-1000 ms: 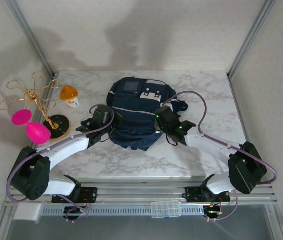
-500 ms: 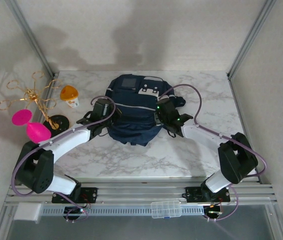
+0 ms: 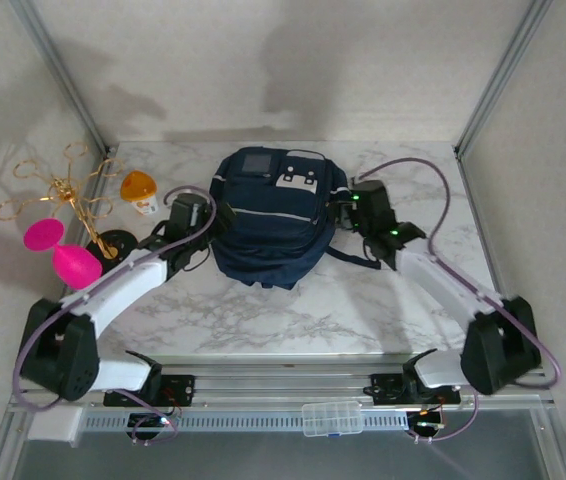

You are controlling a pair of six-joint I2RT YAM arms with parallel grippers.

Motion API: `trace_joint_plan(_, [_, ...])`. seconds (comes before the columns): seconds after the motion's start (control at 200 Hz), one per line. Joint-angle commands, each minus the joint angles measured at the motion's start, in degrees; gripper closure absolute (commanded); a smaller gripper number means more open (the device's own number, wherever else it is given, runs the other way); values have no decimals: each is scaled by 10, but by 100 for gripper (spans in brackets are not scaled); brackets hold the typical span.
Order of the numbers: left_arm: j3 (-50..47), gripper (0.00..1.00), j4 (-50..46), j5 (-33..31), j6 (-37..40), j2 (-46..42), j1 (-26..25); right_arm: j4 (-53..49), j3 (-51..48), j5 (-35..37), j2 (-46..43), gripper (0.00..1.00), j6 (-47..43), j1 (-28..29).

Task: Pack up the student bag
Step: Zip the student bag at the center of the table, then reset both arms

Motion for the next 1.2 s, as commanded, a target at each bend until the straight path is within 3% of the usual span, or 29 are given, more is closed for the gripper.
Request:
trace_joint_plan(0.0, [-16,12,-40,-105,74,-67,10,18,-58,79,-69,2,65,-55])
trace_joint_plan(0.06, [-35,1,-32,-212,118,-90,12,57,-104,99,-97,1,77,-102])
trace_joint_plan(0.165, [-91,0,55,-355,219,-111,17,191,-205,129,-119,1,52,-182])
trace_joint_plan(0.29, [-183,0,246,-416,338,-107,34,382,-314,132,-104,1,-6,-237])
trace_joint_plan(0.39, [-252,0,412,-400,408,-66,52,549,-385,75,-65,1,-59,-257])
trace_joint_plan(0.506, [-310,0,572,-365,438,-26,67,708,-446,6,-10,1,-90,-266])
trace_joint_plan(0.616, [-374,1,702,-254,429,0,90,864,-488,-80,48,1,-117,-265])
trace_joint_plan(0.781, [-397,1,812,-203,470,52,100,932,-471,-142,143,1,-142,-264])
trace_joint_plan(0.831, [-388,1,804,-176,474,73,105,837,-437,-139,132,1,-139,-264])
trace_joint_plan(0.876, [-390,1,848,-176,474,106,108,865,-444,-135,138,1,-139,-263])
trace_joint_plan(0.931, [-381,1,816,-172,445,102,128,849,-441,-132,134,1,-138,-263])
trace_joint_plan(1.021, [-374,1,858,-147,438,153,147,853,-442,-126,135,1,-142,-259])
trace_joint_plan(1.061, [-364,1,799,-133,424,133,155,858,-442,-126,136,1,-142,-258])
trace_joint_plan(1.196, [-364,1,817,-135,413,142,165,853,-442,-126,135,1,-143,-258])
